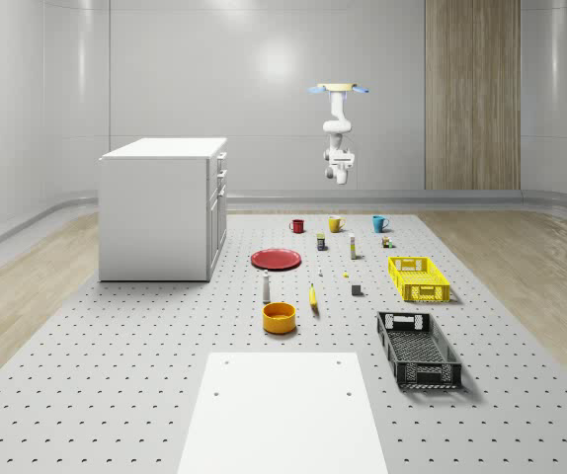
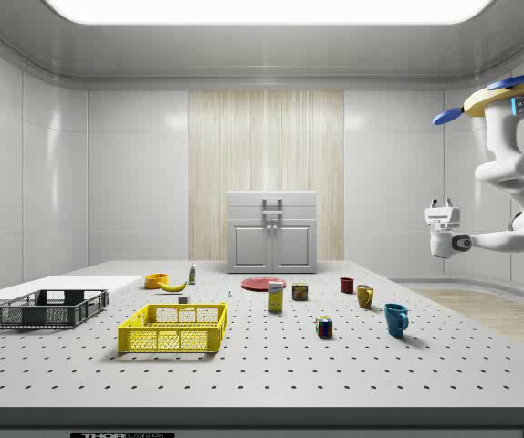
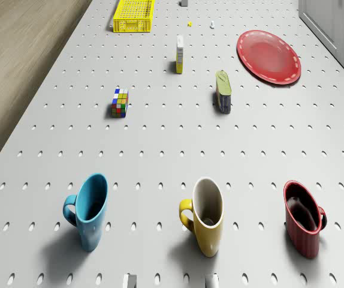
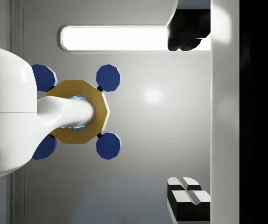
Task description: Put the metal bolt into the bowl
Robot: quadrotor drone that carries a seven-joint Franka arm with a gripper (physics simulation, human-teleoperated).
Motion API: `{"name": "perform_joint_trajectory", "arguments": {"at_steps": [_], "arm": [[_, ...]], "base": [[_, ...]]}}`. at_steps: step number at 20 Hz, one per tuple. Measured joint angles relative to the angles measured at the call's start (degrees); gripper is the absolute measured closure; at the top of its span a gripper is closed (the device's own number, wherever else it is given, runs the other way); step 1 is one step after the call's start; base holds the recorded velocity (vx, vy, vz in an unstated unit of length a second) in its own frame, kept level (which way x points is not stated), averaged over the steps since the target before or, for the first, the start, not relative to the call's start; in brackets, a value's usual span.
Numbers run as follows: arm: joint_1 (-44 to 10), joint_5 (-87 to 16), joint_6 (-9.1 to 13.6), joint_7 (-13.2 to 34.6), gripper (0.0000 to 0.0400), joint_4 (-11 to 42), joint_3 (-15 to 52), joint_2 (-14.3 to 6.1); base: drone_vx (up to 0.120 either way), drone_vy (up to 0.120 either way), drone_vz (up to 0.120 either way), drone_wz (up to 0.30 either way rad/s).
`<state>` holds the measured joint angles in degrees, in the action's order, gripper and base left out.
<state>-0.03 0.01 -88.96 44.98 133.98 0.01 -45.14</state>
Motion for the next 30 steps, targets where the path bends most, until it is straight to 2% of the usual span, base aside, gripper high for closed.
{"name": "perform_joint_trajectory", "arguments": {"at_steps": [7, 13, 18, 26, 30], "arm": [[-0.18, 0.07, 6.37, -0.10, 0.0000, -8.55, 0.09, 1.86], [-0.27, 0.10, 9.64, -0.13, 0.0000, -14.19, 0.15, 3.96], [-0.33, 0.12, 10.69, -0.16, 0.0000, -16.21, 0.19, 4.71], [-0.39, 0.14, 10.90, -0.18, 0.0000, -16.93, 0.23, 4.88], [-0.42, 0.14, 10.79, -0.20, 0.0000, -16.92, 0.25, 4.80]], "base": [[0.000, 0.000, 0.000, 0.000], [0.000, -0.100, 0.000, 0.000], [0.000, -0.120, 0.000, 0.000], [0.000, -0.120, 0.000, 0.000], [0.110, -0.120, 0.000, 0.000]]}}
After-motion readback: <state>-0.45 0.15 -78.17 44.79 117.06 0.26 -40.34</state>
